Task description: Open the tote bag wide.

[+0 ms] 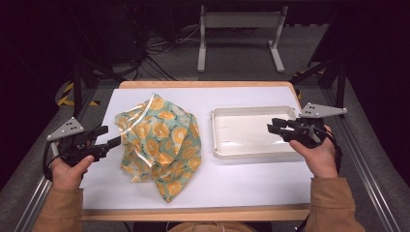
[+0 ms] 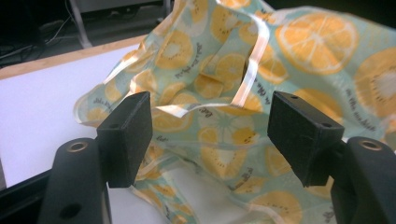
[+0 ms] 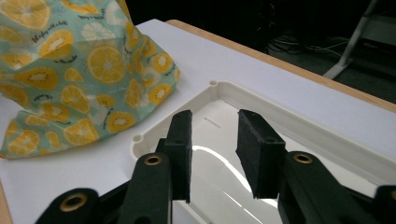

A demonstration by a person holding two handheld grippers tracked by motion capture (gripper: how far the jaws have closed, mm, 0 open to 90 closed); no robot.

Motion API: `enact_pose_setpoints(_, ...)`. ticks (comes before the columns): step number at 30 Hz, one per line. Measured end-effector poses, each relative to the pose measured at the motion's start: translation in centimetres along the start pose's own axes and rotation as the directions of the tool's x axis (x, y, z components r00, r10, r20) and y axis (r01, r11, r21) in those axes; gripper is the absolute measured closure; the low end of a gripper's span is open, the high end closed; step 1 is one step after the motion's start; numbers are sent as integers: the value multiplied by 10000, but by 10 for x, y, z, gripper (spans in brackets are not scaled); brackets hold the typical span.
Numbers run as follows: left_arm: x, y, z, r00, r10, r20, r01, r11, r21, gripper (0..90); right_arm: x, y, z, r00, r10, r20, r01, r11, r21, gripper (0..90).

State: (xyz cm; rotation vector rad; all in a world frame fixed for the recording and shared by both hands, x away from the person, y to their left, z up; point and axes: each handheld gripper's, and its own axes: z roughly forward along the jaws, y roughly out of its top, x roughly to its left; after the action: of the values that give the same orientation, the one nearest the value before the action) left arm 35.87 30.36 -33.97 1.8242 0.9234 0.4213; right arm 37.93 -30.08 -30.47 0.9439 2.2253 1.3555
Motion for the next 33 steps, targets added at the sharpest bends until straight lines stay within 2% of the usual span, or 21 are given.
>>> enact_pose_setpoints(3, 0, 2, -5, 9999, 15, -159, -17, 9999, -124, 314, 3, 2, 3, 9999, -100, -51, 100, 9999, 84, 670)
enact_pose_setpoints(7, -1, 1, -7, 9997, -28, -245, 24, 9999, -154, 305, 9, 7, 10, 9996, -245, -138, 248, 9994, 228, 605)
enact_pose_setpoints(14, -4, 3, -2, 9998, 130, -173, -129, 9999, 78, 303, 19, 18, 18, 9987, -453, -233, 460, 9985, 302, 533)
enact_pose_setpoints(17, -3, 3, -4, 9999, 25, -135, -23, 10000, 78, 300, 21, 22, 20, 9986, -435, -313, 445, 9986, 298, 504)
enact_pose_setpoints(23, 0, 4, -7, 9999, -109, 7, 109, 9999, 122, 294, 29, 33, 27, 9956, -635, -688, 653, 9976, 237, 469)
enact_pose_setpoints(26, 1, 4, -7, 9998, -173, 67, 172, 9997, 200, 293, 36, 43, 36, 9922, -656, -1062, 678, 9976, 172, 444)
enact_pose_setpoints(33, 2, 3, -10, 9998, -173, -53, 173, 9997, 177, 283, 52, 64, 57, 9826, -1040, -1537, 1073, 9941, 133, 408)
